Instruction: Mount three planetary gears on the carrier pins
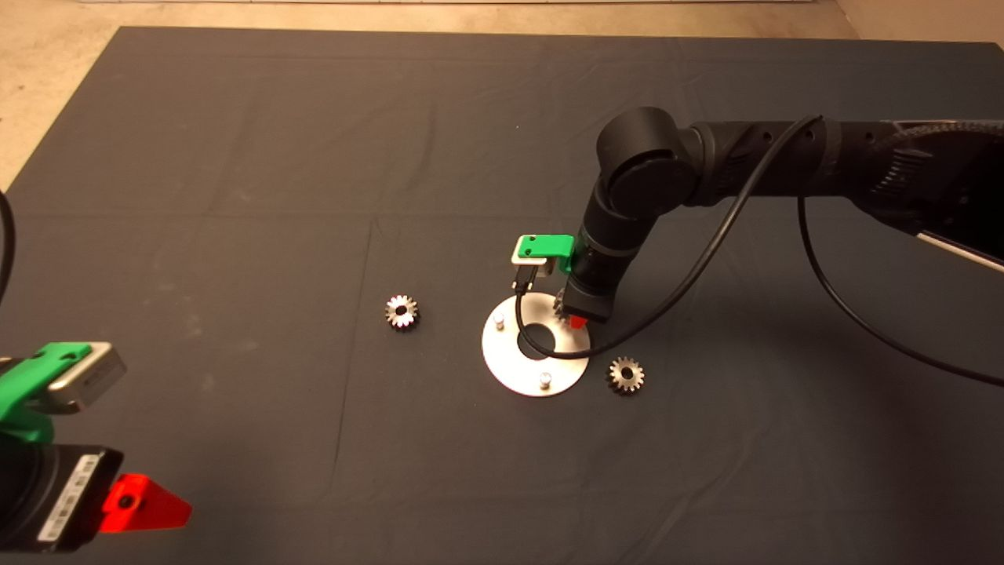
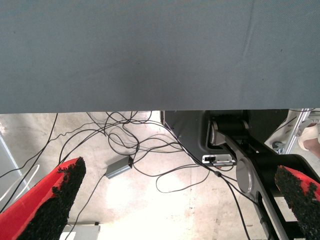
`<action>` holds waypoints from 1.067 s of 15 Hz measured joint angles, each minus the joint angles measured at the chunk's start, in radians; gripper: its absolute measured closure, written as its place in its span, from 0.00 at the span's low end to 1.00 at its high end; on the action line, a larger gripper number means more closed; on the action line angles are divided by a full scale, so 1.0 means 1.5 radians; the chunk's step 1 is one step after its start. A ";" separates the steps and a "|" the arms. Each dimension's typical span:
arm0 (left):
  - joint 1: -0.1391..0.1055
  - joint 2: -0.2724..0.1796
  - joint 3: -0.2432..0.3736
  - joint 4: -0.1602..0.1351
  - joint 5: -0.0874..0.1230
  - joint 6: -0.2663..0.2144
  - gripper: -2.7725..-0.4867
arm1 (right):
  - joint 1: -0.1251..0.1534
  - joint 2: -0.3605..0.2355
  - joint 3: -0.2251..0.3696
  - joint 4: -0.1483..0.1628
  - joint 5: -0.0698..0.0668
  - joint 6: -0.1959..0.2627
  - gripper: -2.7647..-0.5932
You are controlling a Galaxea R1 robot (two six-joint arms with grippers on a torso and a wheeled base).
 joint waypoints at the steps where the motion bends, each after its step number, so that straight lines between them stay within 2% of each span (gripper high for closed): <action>1: 0.000 0.000 0.000 0.000 0.000 0.000 0.01 | 0.000 0.000 0.000 -0.001 0.000 0.000 0.79; 7: 0.000 0.000 0.000 0.000 0.000 0.000 0.01 | 0.000 0.002 0.004 -0.007 -0.004 0.000 0.79; 11: 0.000 -0.006 0.000 -0.001 0.000 0.000 0.01 | -0.002 0.002 0.021 -0.025 -0.008 0.000 0.79; 16: 0.000 -0.009 0.000 -0.001 0.000 0.002 0.01 | -0.003 0.000 0.025 -0.028 -0.007 0.000 0.79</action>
